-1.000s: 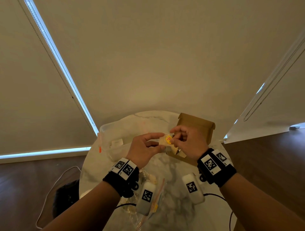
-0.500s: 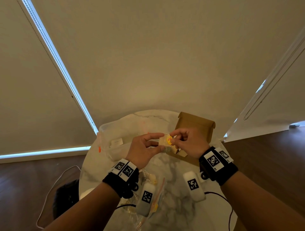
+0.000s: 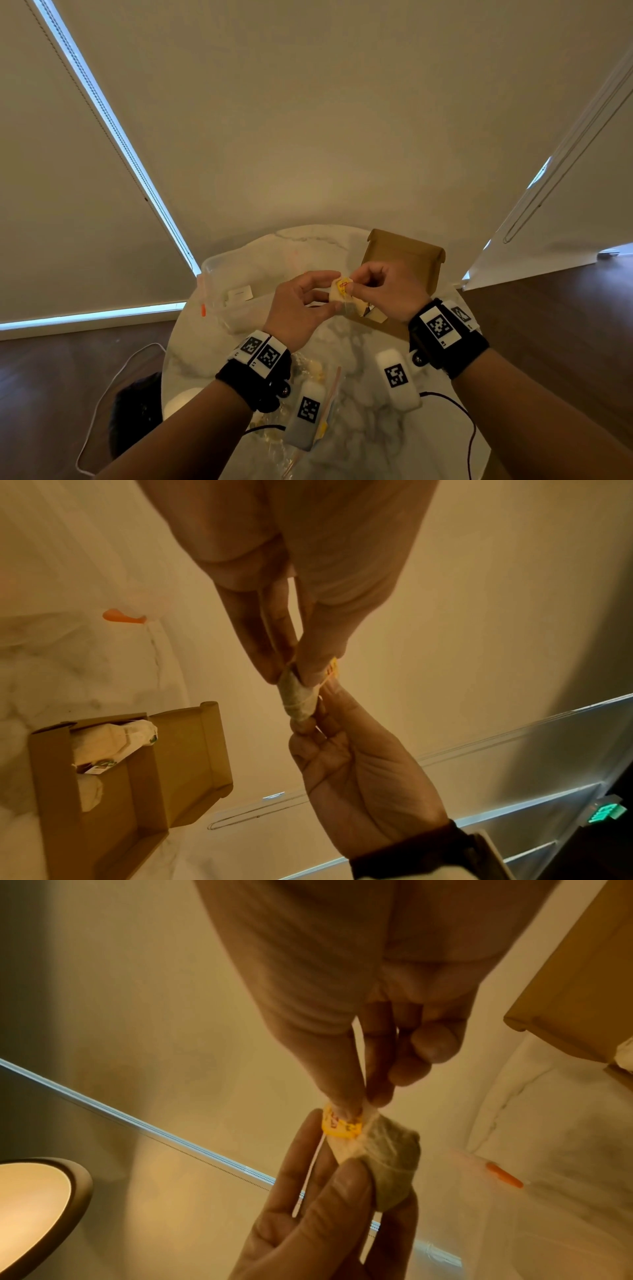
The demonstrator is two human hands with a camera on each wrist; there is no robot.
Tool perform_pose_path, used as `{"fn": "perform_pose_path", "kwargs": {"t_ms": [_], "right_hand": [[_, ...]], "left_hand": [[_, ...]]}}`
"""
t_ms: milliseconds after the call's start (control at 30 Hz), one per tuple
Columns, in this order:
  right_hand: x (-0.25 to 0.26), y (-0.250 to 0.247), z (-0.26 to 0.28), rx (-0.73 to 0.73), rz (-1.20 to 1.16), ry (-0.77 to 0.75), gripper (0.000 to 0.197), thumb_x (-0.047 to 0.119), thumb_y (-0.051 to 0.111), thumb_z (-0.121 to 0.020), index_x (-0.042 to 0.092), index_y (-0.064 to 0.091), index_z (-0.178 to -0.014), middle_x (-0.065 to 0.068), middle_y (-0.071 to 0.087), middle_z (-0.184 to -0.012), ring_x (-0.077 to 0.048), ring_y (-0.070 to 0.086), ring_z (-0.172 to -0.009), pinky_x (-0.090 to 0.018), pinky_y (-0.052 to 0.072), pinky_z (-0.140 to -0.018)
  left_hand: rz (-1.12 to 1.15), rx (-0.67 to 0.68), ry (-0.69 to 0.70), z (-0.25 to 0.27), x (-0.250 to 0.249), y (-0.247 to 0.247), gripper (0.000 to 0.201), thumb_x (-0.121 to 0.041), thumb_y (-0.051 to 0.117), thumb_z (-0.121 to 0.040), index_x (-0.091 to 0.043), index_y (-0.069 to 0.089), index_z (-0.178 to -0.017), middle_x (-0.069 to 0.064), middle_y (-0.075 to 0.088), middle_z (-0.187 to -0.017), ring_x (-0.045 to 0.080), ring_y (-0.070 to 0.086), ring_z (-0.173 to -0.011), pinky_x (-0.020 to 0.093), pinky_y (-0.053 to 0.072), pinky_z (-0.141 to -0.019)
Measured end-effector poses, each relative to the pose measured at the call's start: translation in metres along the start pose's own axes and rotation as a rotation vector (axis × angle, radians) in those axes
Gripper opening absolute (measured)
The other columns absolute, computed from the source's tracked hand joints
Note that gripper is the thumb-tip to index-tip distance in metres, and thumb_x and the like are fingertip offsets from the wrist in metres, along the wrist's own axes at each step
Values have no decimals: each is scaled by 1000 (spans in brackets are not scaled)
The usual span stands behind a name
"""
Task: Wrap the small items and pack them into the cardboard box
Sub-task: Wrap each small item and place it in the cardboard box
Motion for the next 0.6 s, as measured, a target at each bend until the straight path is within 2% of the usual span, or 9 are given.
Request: {"fn": "perform_pose_path", "kwargs": {"t_ms": [67,133,233,300,367,433,467,533,600], "right_hand": [[-2,0,-1,-14,15,2,8,18,76,-80,11,72,-82,-3,69,-75,-8,60,-63,-17,50,-57],[-4,-1,-1,-31,18,12,11,20,76,-80,10,71,-82,-4,69,-74,-8,59,-62,-20,50,-58],[-8,1,-1,-10,-45,29,12,18,74,-82,7,71,-86,-3,66,-69,-5,56,-54,-18,48,-52],[-9,4,-4,26,-62,21,14,18,73,-83,7,71,-91,-8,67,-72,-6,58,-56,-19,49,-54],[-13,4,-9,42,-41,23,13,18,73,-83,7,71,-91,-15,69,-76,-13,59,-60,-26,51,-59],[-24,-3,-17,27,-11,65,9,16,72,-84,8,70,-88,-17,69,-79,-18,59,-62,-33,53,-62],[-32,-10,-22,2,0,97,7,15,71,-85,8,70,-88,-16,69,-78,-17,59,-62,-33,53,-63],[-54,-31,-32,-102,45,161,6,14,70,-86,10,69,-90,-6,68,-75,-12,59,-58,-26,53,-61],[-81,-53,-42,-210,136,202,7,15,70,-85,10,69,-91,-1,67,-72,-9,59,-57,-15,50,-54]], "left_hand": [[6,-11,-9,-2,3,0,52,7,80,-69,-17,66,-113,7,73,-100,24,72,-86,30,58,-75],[-24,-50,-32,-6,8,-2,46,0,81,-72,-15,66,-114,10,74,-96,24,72,-87,35,59,-79],[-51,-116,-68,-16,17,-7,16,-10,76,-82,-8,74,-97,13,75,-87,30,73,-81,49,59,-81],[-83,-124,-69,-24,20,-7,7,-10,74,-83,-7,76,-89,13,75,-83,32,73,-76,52,59,-77],[-129,-87,-52,-31,20,-1,3,-8,74,-83,-8,75,-85,12,75,-81,30,73,-74,49,60,-75],[-205,-49,-8,-37,18,5,5,-10,75,-82,-13,74,-86,4,75,-83,19,73,-77,38,59,-78],[-252,-44,5,-40,20,5,9,-13,76,-82,-17,74,-89,-1,75,-88,14,72,-80,32,58,-79],[-310,-58,-29,-44,32,-5,14,-19,75,-82,-22,72,-96,-7,73,-97,8,69,-86,25,55,-82],[-343,-72,-98,-42,54,-20,11,-19,72,-84,-26,72,-94,-11,72,-95,7,68,-84,25,54,-82]]}}
Point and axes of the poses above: each hand's wrist, its own z-axis away from the middle knuckle, its own y-axis out of the palm, x = y × z, the point moved 10 cm from there along -z, towards the middle knuckle
